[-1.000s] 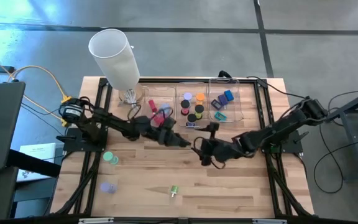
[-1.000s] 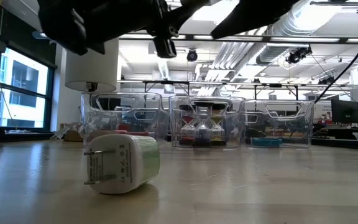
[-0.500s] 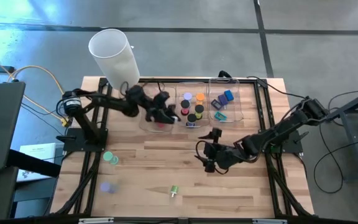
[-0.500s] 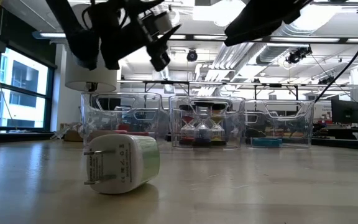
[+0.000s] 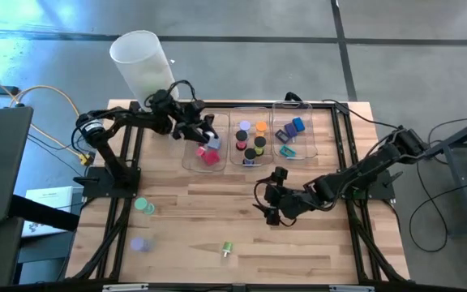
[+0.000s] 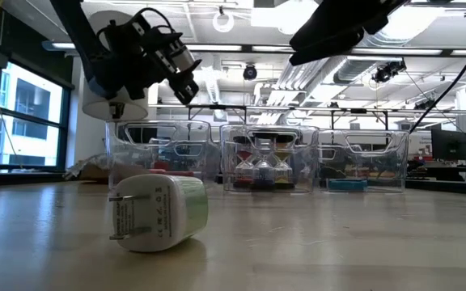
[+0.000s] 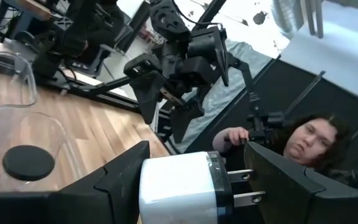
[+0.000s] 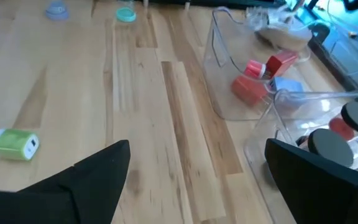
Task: Pick & Place Office items
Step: Put the white charger adapter into the left transparent bin
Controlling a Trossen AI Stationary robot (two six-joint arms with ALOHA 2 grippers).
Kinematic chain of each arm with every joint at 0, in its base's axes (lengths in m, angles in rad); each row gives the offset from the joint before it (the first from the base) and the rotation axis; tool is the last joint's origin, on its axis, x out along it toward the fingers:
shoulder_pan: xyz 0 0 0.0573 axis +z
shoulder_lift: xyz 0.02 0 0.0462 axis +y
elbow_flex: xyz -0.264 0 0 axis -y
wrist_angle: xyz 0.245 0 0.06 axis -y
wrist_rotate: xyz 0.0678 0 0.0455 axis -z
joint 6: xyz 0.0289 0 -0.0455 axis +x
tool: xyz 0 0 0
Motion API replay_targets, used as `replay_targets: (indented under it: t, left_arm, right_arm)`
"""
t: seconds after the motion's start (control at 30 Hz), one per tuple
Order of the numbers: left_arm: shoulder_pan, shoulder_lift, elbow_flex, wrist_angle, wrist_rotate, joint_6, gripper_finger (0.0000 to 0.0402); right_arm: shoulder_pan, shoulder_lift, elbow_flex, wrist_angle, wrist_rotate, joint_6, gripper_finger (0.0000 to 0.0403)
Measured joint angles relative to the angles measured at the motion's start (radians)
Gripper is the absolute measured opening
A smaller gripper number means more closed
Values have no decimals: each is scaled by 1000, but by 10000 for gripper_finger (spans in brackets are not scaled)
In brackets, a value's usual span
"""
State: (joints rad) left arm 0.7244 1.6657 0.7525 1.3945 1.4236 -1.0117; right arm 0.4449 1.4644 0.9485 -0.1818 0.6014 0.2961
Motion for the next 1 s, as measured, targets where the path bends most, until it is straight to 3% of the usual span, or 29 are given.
replay_targets:
  t: [0.6, 0.77, 1.0]
  left_arm:
    - [-131, 2, -1, -2, -1, 82, 241]
    - [-220, 2, 9, -2, -95, 125, 241]
    - [-362, 2, 13, -19, -324, 192, 241]
  right_arm:
    - [-95, 44, 1, 1, -110, -2, 362]
    - [-98, 49, 1, 3, -114, -12, 362]
    - [-98, 50, 0, 4, -134, -12, 362]
